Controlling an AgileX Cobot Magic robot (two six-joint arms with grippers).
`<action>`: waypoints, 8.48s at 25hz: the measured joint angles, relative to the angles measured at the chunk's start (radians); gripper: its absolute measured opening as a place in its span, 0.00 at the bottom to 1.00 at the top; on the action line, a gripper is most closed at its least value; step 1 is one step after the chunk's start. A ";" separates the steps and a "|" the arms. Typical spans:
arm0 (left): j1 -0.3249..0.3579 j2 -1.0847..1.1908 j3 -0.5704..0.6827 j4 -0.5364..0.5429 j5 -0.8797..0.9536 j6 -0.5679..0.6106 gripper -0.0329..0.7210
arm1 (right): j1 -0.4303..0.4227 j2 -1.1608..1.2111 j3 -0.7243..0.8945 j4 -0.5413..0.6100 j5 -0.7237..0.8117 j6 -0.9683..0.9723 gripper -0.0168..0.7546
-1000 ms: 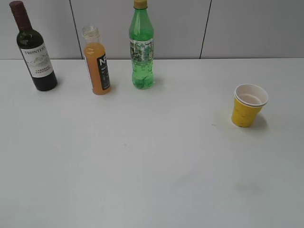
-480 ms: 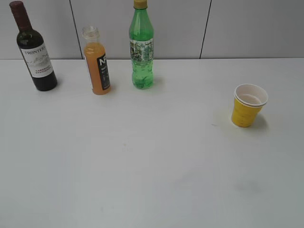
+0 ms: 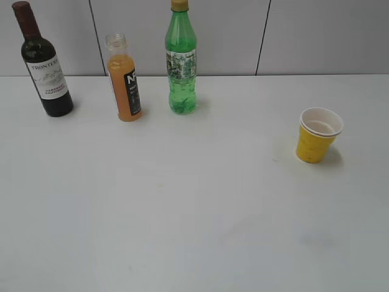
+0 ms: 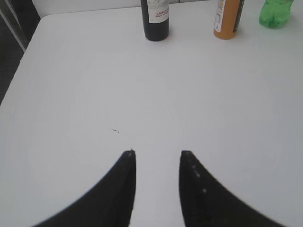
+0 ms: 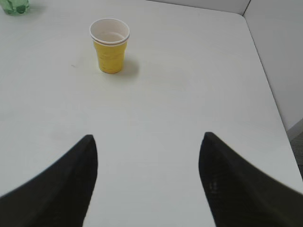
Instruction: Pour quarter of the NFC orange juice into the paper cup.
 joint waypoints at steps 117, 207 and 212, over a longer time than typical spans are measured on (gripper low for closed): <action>0.000 0.000 0.000 -0.056 -0.003 0.000 0.82 | 0.252 2.256 -0.054 0.358 -2.301 0.179 0.81; 0.000 0.000 0.000 -0.048 -0.003 0.000 0.82 | 0.352 2.245 -0.629 -1.502 -1.802 0.957 0.80; 0.000 0.000 0.000 -0.048 -0.003 0.000 0.82 | 0.351 2.189 -0.629 -1.738 -1.737 1.163 0.81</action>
